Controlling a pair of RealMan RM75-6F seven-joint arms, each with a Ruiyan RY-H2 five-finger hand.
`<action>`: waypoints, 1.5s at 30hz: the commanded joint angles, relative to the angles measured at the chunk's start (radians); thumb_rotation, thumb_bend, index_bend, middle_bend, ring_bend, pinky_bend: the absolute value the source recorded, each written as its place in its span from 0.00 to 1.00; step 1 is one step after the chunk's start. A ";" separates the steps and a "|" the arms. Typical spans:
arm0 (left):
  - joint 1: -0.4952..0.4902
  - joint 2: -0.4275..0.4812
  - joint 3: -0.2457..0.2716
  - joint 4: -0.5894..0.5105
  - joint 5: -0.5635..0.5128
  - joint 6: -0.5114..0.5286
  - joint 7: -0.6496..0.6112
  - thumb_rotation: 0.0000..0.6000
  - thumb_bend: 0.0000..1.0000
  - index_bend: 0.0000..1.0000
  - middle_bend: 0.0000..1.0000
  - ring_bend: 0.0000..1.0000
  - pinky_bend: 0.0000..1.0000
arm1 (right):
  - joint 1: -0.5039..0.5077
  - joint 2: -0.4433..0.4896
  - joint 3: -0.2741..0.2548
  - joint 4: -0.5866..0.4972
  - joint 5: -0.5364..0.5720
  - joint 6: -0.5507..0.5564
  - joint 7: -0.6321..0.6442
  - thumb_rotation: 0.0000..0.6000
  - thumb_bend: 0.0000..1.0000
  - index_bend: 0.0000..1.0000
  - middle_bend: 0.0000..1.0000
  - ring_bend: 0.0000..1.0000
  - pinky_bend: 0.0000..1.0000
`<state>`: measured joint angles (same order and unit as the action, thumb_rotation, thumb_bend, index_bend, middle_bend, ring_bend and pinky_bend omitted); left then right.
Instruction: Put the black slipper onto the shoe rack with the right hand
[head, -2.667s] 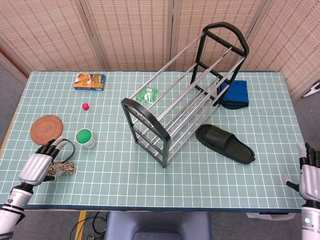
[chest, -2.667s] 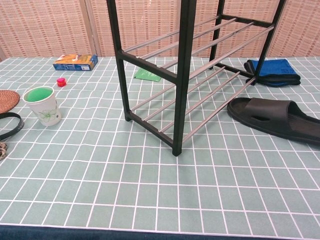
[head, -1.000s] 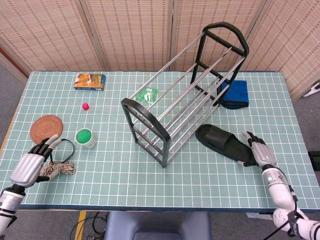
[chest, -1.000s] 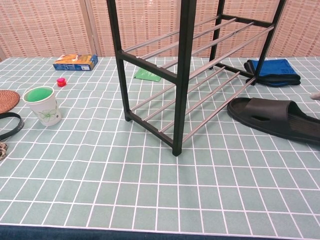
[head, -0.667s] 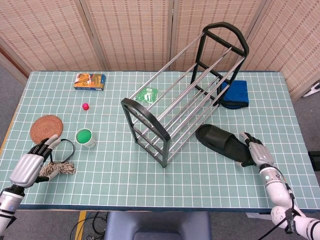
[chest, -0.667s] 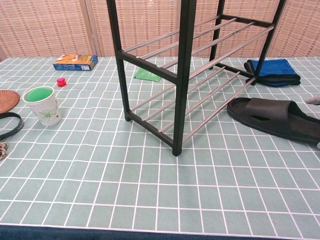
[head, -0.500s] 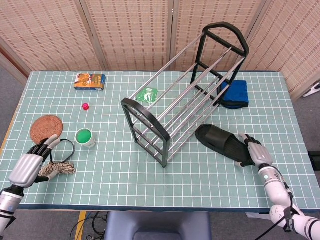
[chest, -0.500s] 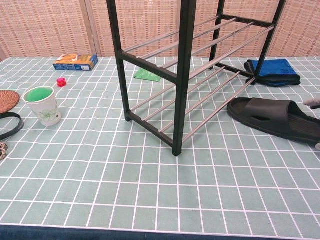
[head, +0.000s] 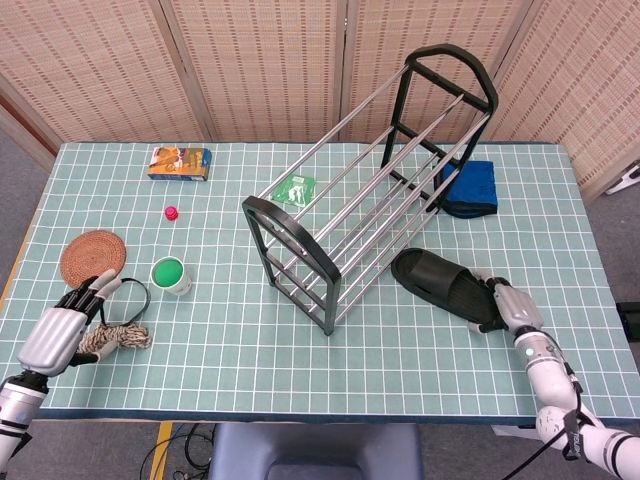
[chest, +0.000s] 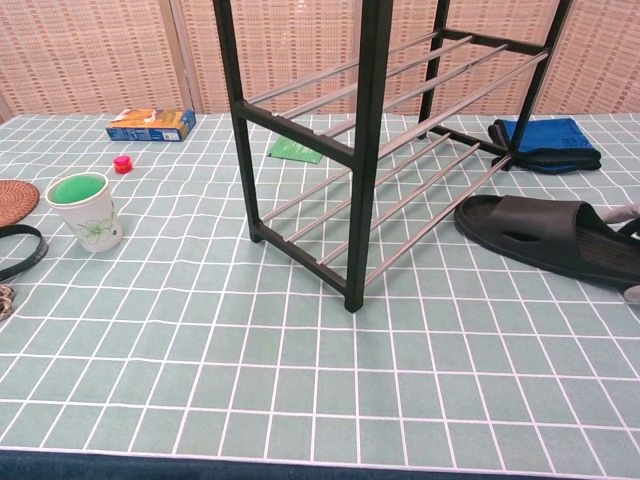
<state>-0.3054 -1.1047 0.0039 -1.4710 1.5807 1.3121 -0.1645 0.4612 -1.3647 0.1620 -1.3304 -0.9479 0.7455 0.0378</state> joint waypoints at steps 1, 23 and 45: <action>0.000 0.000 0.000 0.001 0.000 0.001 0.000 1.00 0.26 0.00 0.02 0.00 0.17 | 0.002 -0.003 0.001 0.005 0.000 0.002 0.003 1.00 0.15 0.14 0.20 0.12 0.25; -0.004 -0.010 -0.003 0.005 -0.007 -0.009 0.019 1.00 0.26 0.00 0.02 0.00 0.17 | -0.021 0.024 0.002 -0.045 -0.027 0.080 0.007 1.00 0.21 0.28 0.31 0.22 0.37; -0.012 -0.028 -0.009 0.002 -0.031 -0.035 0.067 1.00 0.26 0.00 0.02 0.00 0.17 | -0.119 0.100 -0.023 -0.193 -0.119 0.262 0.013 1.00 0.22 0.28 0.31 0.22 0.37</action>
<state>-0.3175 -1.1327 -0.0047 -1.4694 1.5500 1.2766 -0.0978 0.3411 -1.2652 0.1370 -1.5256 -1.0641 1.0103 0.0475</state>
